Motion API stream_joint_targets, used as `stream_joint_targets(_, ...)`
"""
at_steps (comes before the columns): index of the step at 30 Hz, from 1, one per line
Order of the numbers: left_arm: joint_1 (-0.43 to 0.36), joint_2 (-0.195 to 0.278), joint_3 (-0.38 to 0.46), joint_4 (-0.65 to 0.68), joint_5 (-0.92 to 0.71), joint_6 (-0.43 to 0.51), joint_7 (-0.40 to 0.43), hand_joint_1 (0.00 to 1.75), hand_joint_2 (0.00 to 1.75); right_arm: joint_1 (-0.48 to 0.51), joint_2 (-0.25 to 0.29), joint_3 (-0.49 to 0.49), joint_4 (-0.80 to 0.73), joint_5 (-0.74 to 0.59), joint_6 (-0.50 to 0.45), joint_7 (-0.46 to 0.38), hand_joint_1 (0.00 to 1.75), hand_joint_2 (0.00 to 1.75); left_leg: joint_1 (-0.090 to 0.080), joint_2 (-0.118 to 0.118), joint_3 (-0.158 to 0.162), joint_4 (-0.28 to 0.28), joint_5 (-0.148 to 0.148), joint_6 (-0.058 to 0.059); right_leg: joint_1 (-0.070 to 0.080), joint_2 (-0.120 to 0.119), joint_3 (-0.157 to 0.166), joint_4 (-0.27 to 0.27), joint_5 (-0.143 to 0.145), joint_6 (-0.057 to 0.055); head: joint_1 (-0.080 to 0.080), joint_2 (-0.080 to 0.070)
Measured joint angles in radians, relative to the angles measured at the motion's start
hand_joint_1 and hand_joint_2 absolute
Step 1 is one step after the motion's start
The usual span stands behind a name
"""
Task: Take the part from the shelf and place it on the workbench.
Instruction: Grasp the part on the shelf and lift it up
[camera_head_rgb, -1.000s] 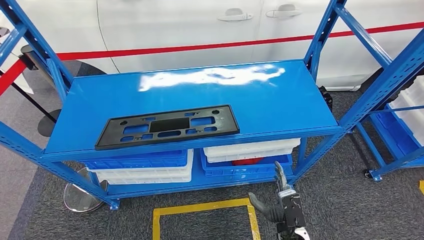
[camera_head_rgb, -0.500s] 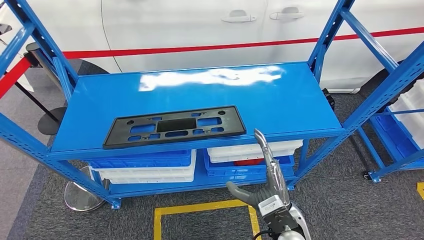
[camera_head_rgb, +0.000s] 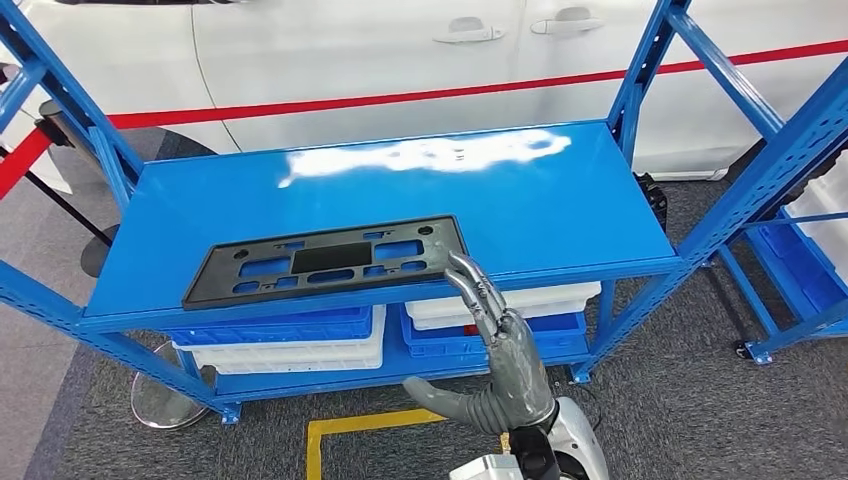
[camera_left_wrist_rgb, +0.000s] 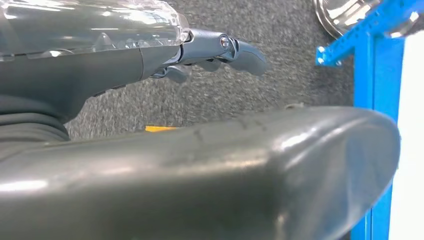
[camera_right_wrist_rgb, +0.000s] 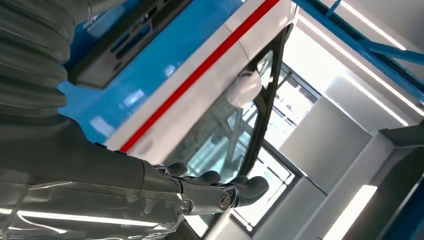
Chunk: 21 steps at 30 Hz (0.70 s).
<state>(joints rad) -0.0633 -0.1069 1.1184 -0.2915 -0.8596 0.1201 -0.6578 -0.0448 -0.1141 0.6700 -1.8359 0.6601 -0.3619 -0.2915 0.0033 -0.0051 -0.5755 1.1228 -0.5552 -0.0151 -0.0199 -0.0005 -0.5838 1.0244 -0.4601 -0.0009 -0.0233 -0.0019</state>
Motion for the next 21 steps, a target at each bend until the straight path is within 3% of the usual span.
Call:
stream_joint_targets(2,-0.003,-0.001,-0.021,0.001,0.006,0.008,-0.007,0.0,0.0,-0.032,0.001,0.033,0.006,0.15,-0.052,0.024,0.0,1.75,0.008,0.001,-0.081,0.148,-0.049,-0.018,-0.003,-0.002,0.007,-0.004,-0.003,-0.012,-0.001,0.0)
stream_joint_targets(3,-0.004,-0.001,-0.028,0.002,0.008,0.011,-0.008,0.0,0.0,-0.045,0.001,0.043,0.012,0.195,-0.068,0.032,0.0,1.75,0.009,0.001,-0.092,0.154,-0.032,-0.019,-0.003,-0.001,0.008,-0.003,-0.005,-0.012,-0.001,0.0)
stream_joint_targets(5,-0.006,-0.001,-0.04,0.002,0.009,0.014,-0.011,0.0,0.0,-0.072,0.001,0.064,0.026,0.259,-0.091,0.047,0.0,1.75,0.011,0.001,-0.045,0.029,0.051,-0.017,-0.005,0.001,0.015,-0.001,-0.01,-0.006,-0.001,0.0)
stream_joint_targets(6,-0.009,-0.001,-0.045,0.003,0.009,0.015,-0.013,0.0,0.0,-0.088,0.001,0.077,0.033,0.287,-0.1,0.058,0.0,1.75,0.009,0.001,-0.018,-0.036,0.078,-0.014,-0.004,0.002,0.018,0.0,-0.013,-0.002,-0.001,0.0)
stream_joint_targets(8,-0.013,-0.002,-0.056,0.005,0.008,0.017,-0.015,0.0,0.0,-0.121,0.002,0.112,0.05,0.335,-0.115,0.086,0.0,1.75,0.006,-0.001,0.006,-0.099,0.095,-0.002,-0.001,0.003,0.018,-0.001,-0.013,0.01,-0.001,0.0)
stream_joint_targets(11,-0.016,-0.005,-0.067,0.008,0.008,0.02,-0.017,0.0,0.0,-0.164,0.004,0.169,0.085,0.391,-0.133,0.137,0.0,1.75,0.005,-0.003,0.006,-0.108,0.099,0.019,0.0,0.003,0.016,-0.002,-0.015,0.027,0.0,0.0)
stream_joint_targets(13,-0.019,-0.007,-0.078,0.008,0.006,0.023,-0.017,0.0,0.0,-0.191,0.005,0.199,0.125,0.429,-0.149,0.166,0.0,1.75,0.007,-0.002,0.008,-0.115,0.104,0.035,-0.001,0.002,-0.009,0.054,-0.051,0.033,0.001,0.0)
stream_joint_targets(15,-0.024,-0.008,-0.087,0.009,0.003,0.027,-0.017,0.0,0.0,-0.21,0.008,0.222,0.173,0.468,-0.165,0.187,0.0,1.75,0.003,-0.001,0.008,-0.116,0.105,0.044,-0.001,0.002,-0.072,0.183,-0.113,0.033,0.001,0.0)
stream_joint_targets(16,-0.026,-0.008,-0.091,0.01,0.002,0.028,-0.017,0.0,0.0,-0.217,0.01,0.231,0.197,0.487,-0.172,0.194,0.0,1.75,0.0,-0.001,0.007,-0.116,0.104,0.046,-0.001,0.002,-0.104,0.244,-0.133,0.033,0.001,0.0)
stream_joint_targets(17,-0.026,-0.009,-0.095,0.011,0.0,0.028,-0.017,0.0,0.0,-0.222,0.013,0.24,0.221,0.506,-0.179,0.201,0.0,1.75,-0.003,-0.002,0.008,-0.115,0.103,0.048,0.0,0.001,-0.125,0.279,-0.137,0.031,0.001,0.0)
stream_joint_targets(18,-0.026,-0.009,-0.099,0.012,-0.001,0.029,-0.017,0.0,0.0,-0.227,0.017,0.246,0.242,0.525,-0.186,0.207,0.0,1.75,-0.006,-0.002,0.009,-0.114,0.102,0.049,0.001,0.001,-0.127,0.277,-0.12,0.028,0.001,0.0)
stream_joint_targets(19,-0.027,-0.011,-0.104,0.012,-0.002,0.029,-0.017,0.0,0.0,-0.234,0.022,0.252,0.265,0.545,-0.194,0.214,0.0,1.75,-0.009,-0.003,0.012,-0.114,0.101,0.05,0.004,0.001,-0.111,0.235,-0.086,0.022,0.001,0.0)
stream_joint_targets(21,-0.029,-0.015,-0.112,0.014,-0.005,0.03,-0.017,0.0,0.0,-0.253,0.037,0.263,0.319,0.583,-0.211,0.227,0.0,1.75,-0.013,-0.003,0.016,-0.112,0.097,0.049,0.013,0.001,-0.048,0.097,-0.016,0.004,0.0,0.0)
